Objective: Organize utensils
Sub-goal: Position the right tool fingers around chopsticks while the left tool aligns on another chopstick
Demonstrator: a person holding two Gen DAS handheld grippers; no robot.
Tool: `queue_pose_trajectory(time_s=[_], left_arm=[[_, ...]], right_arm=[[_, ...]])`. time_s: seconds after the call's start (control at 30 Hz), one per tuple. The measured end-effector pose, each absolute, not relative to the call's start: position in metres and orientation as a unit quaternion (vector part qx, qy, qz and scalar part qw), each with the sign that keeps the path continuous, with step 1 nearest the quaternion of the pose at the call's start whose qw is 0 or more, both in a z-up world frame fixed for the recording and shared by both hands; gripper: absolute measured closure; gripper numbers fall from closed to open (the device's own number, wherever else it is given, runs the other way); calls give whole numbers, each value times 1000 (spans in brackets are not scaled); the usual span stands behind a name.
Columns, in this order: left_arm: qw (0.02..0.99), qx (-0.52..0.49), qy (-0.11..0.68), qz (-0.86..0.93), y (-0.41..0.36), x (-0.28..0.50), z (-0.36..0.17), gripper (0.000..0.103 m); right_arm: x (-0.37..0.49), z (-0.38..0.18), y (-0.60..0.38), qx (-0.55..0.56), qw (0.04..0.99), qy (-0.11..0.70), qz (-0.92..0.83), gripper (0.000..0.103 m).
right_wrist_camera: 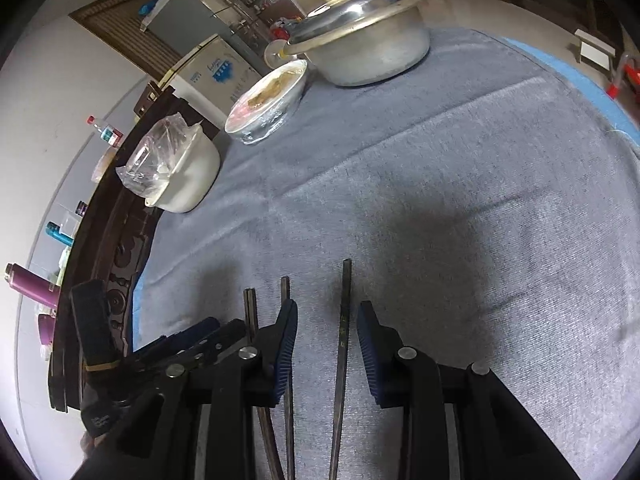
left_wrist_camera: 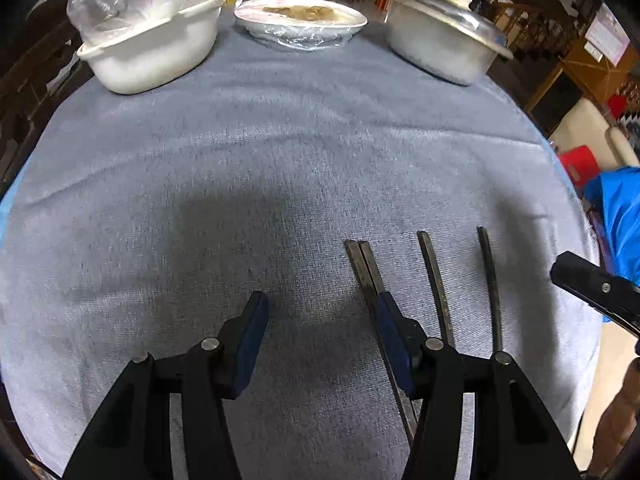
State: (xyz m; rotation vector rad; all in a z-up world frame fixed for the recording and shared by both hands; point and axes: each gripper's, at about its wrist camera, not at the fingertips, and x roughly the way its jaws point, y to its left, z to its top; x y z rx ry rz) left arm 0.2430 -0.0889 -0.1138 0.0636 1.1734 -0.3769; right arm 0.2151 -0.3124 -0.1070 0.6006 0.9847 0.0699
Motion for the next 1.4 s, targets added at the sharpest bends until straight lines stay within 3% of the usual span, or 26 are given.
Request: queue_pose_trajectory(time_s=[0.4,0.63,1.0,1.4], left_arm=[[811,104,556,-149,-87,250,-115,41],[803,7,571,-172,-58,252,-107,43],[806,62,562,-175,-88,248,-109,42],[797,36,581,-165,-103,274,-106,40]], right_arm=[[205,-105,-303,283,839,462,40,70],[202,-100,-296,284,844,454,48,70],[192,-99,-301,284,846,450,41,70],[189,-105,-302,294,844,447,43,70]])
